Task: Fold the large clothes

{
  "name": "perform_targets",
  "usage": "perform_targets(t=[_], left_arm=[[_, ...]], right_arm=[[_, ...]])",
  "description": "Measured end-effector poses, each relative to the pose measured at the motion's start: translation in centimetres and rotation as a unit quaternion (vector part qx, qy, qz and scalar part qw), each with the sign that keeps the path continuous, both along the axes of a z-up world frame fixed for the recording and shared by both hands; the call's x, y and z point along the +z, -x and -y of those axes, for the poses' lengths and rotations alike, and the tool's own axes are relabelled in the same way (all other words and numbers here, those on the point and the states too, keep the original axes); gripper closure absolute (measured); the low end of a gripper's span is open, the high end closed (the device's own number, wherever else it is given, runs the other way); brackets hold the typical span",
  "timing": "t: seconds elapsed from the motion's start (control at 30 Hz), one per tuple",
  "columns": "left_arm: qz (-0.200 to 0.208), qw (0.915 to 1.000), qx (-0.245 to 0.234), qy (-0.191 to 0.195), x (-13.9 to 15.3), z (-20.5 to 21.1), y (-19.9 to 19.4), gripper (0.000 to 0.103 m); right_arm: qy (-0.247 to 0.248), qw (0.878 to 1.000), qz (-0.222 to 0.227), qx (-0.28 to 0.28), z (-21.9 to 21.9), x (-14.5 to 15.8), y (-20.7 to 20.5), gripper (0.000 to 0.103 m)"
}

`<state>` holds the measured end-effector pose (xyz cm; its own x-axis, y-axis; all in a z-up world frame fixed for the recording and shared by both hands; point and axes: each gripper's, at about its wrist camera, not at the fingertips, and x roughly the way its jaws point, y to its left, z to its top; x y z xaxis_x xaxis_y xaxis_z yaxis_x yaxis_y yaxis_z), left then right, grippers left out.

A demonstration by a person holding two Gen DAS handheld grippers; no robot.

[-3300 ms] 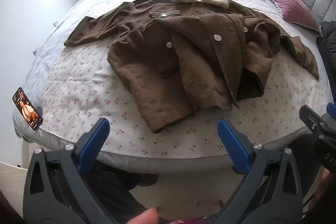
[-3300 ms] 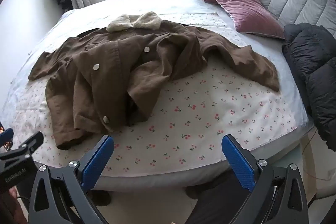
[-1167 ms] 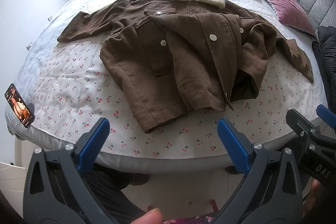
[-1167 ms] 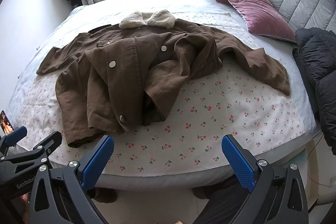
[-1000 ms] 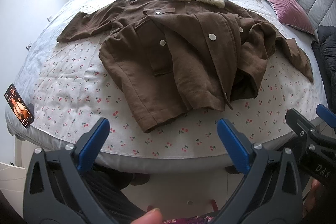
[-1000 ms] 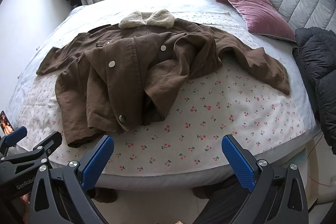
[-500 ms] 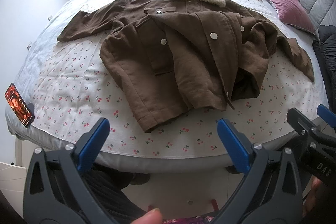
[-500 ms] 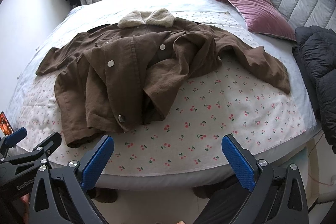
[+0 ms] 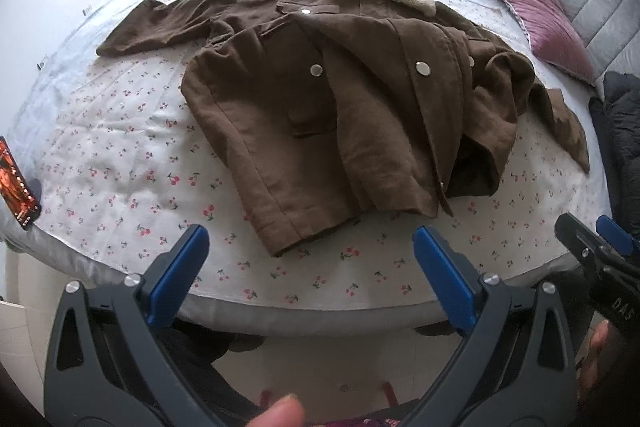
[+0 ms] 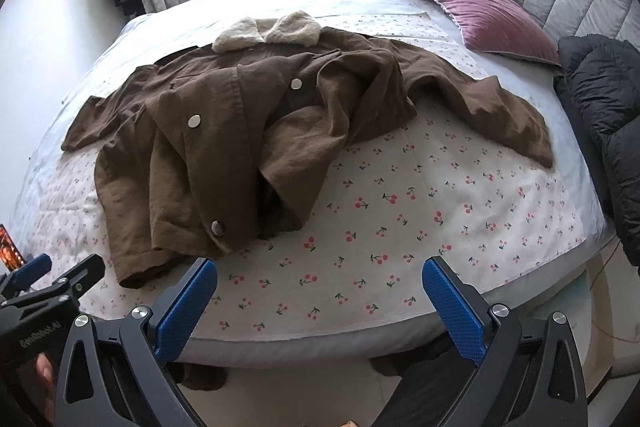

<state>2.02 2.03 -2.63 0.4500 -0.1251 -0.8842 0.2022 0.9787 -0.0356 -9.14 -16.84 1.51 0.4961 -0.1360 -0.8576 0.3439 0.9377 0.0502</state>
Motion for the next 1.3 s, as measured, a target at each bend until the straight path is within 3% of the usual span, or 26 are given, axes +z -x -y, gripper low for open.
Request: perform_targets(t=[0.17,0.33,0.4,0.6,0.77,0.93,1.03,1.1,1.17,1.2,1.3], left_arm=[[-0.011,0.9996,-0.025,-0.011,-1.3,-1.2,-1.4,0.001],[-0.021,0.9998,-0.003,-0.008,-3.1,-4.1,-3.8,0.001],[-0.025,0.9996,0.011,-0.009,-3.9,-5.1,-4.7,0.001],[-0.059,0.9963,0.03,0.056,-6.0,-7.2,-6.7,0.002],[-0.109,0.9868,0.034,0.115,-8.5,-6.6,-8.1,0.004],[-0.144,0.974,0.042,0.17,-10.8,-5.8,-8.6,0.008],[-0.162,0.9641,0.044,0.206,-12.2,-5.7,-8.9,0.03],[-0.169,0.9602,0.046,0.218,-12.9,-5.8,-8.8,0.06],[-0.166,0.9613,0.043,0.215,-12.9,-6.0,-8.4,0.074],[-0.165,0.9609,0.037,0.22,-12.5,-6.3,-8.1,0.084],[-0.155,0.9563,0.024,0.247,-10.3,-7.7,-7.1,0.091]], right_arm=[[0.0,1.0,0.016,0.007,0.9,-0.6,-0.7,0.0],[0.061,0.997,0.011,0.043,1.0,-1.8,-3.0,0.0],[0.058,0.997,0.007,0.054,1.3,-2.4,-3.9,0.0],[-0.076,0.994,0.048,0.053,3.8,-2.8,-5.8,0.0],[-0.121,0.99,0.063,0.024,5.3,-4.5,-8.4,0.001],[-0.188,0.98,0.058,-0.002,6.6,-7.3,-11.2,0.009],[-0.228,0.972,0.054,-0.007,7.0,-9.1,-12.0,0.021],[-0.254,0.966,0.044,-0.007,7.3,-10.3,-12.3,0.048],[-0.271,0.962,0.032,-0.006,7.7,-10.9,-12.4,0.067],[-0.277,0.96,0.027,-0.007,8.0,-10.9,-12.2,0.072],[-0.306,0.952,0.025,-0.005,9.3,-10.1,-11.0,0.089]])
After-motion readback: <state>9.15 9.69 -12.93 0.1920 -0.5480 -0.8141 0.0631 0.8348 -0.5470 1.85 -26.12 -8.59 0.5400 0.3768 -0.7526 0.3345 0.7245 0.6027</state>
